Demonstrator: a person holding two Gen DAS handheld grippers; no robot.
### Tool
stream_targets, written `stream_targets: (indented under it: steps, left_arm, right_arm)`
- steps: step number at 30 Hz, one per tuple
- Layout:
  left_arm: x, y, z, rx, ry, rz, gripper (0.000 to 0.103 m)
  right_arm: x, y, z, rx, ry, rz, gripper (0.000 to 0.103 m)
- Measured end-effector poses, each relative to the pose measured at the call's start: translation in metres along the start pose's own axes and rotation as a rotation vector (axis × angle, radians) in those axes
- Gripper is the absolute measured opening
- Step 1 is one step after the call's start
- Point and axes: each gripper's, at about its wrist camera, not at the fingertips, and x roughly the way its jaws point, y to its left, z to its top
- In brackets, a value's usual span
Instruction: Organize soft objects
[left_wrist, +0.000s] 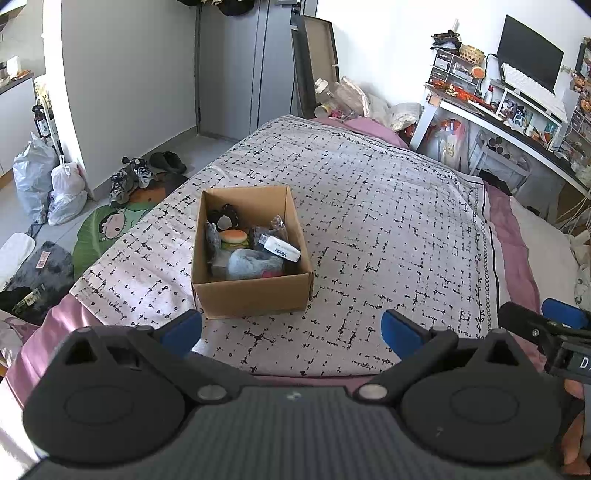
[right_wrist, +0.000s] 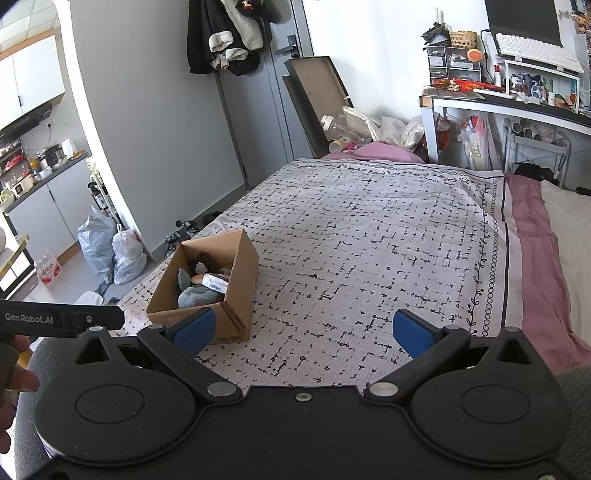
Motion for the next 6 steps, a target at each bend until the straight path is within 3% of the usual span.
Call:
stream_targets:
  steps: [6]
  left_arm:
    - [0.0019,-0.0012,0.0018,0.017,0.008,-0.002,0.102]
  right_arm:
    - [-0.0020,0.0015,-0.0003,-0.002,0.002,0.003,0.103]
